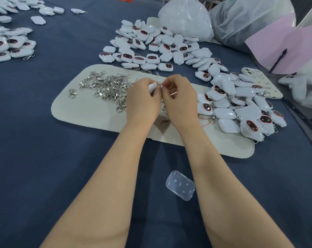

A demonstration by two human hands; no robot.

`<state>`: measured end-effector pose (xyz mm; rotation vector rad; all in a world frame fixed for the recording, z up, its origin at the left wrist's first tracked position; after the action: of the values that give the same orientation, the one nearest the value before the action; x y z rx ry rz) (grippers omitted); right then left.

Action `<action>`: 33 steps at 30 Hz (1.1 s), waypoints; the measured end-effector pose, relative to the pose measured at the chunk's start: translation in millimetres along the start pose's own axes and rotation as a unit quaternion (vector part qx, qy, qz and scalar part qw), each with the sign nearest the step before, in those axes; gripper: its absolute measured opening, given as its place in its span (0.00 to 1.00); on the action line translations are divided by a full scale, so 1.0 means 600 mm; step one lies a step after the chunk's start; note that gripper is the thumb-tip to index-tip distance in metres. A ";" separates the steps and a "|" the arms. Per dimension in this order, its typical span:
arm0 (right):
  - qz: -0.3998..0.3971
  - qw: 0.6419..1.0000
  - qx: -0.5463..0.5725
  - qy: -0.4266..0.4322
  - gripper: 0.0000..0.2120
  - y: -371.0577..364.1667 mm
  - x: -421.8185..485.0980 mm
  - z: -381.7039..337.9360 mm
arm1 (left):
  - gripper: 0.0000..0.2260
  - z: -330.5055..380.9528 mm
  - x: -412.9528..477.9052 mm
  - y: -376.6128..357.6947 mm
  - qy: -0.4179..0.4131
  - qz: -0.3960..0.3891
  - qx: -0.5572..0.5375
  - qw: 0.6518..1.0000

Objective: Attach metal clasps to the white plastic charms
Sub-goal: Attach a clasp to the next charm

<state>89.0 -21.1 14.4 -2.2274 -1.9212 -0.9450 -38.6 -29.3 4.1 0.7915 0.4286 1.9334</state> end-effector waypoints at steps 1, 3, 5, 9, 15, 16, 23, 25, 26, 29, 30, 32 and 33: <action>-0.003 1.000 -0.009 0.004 0.04 0.000 0.000 -0.001 | 0.07 0.001 0.000 0.000 -0.002 -0.001 0.007 1.000; -0.009 1.000 -0.020 0.009 0.04 -0.002 0.001 0.000 | 0.07 0.002 0.000 -0.002 -0.008 -0.002 0.021 1.000; -0.009 1.000 -0.023 0.010 0.04 -0.003 0.000 0.001 | 0.07 0.004 -0.001 -0.003 -0.013 -0.001 0.031 0.999; -0.006 1.000 -0.015 0.008 0.05 -0.002 0.001 0.003 | 0.06 0.005 -0.002 -0.002 -0.016 -0.004 0.032 0.999; -0.003 1.000 -0.013 0.003 0.04 0.001 0.002 0.004 | 0.06 0.006 -0.002 -0.003 -0.013 -0.003 0.033 0.999; -0.002 1.000 -0.011 0.002 0.04 0.001 0.002 0.005 | 0.06 0.006 -0.003 -0.003 -0.012 -0.003 0.034 0.999; -0.001 1.000 -0.006 -0.003 0.05 0.002 0.002 0.007 | 0.05 0.008 -0.002 -0.001 -0.020 -0.005 0.036 0.999; -0.001 1.000 -0.006 -0.004 0.05 0.002 0.002 0.007 | 0.05 0.008 -0.003 -0.003 -0.021 -0.005 0.039 0.999; -0.001 1.000 -0.007 -0.006 0.04 0.002 0.003 0.008 | 0.05 0.007 -0.003 -0.003 -0.021 -0.006 0.039 0.999; -0.005 1.000 -0.003 -0.012 0.04 0.001 0.003 0.010 | 0.05 0.008 -0.003 -0.003 -0.026 -0.006 0.038 0.999; -0.007 1.000 -0.001 -0.015 0.04 0.000 0.003 0.011 | 0.06 0.009 -0.003 -0.003 -0.028 -0.006 0.038 0.999; -0.005 1.000 0.003 -0.017 0.04 0.000 0.003 0.011 | 0.06 0.009 -0.003 -0.002 -0.028 -0.004 0.039 0.999; -0.004 1.000 0.005 -0.017 0.04 0.000 0.003 0.011 | 0.06 0.010 -0.003 -0.002 -0.029 -0.002 0.041 0.999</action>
<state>91.9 -17.0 9.7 -2.2472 -1.9453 -0.9034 -33.1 -30.6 6.8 0.8965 0.4754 1.8930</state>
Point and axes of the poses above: each hand's wrist, its own x-axis towards the middle knuckle, its own y-axis out of the back of the hand, z = x × y, the point moved 10 cm from there along x, towards the middle knuckle, and after that the axes turned 11 degrees about x, right-handed, at the moved point
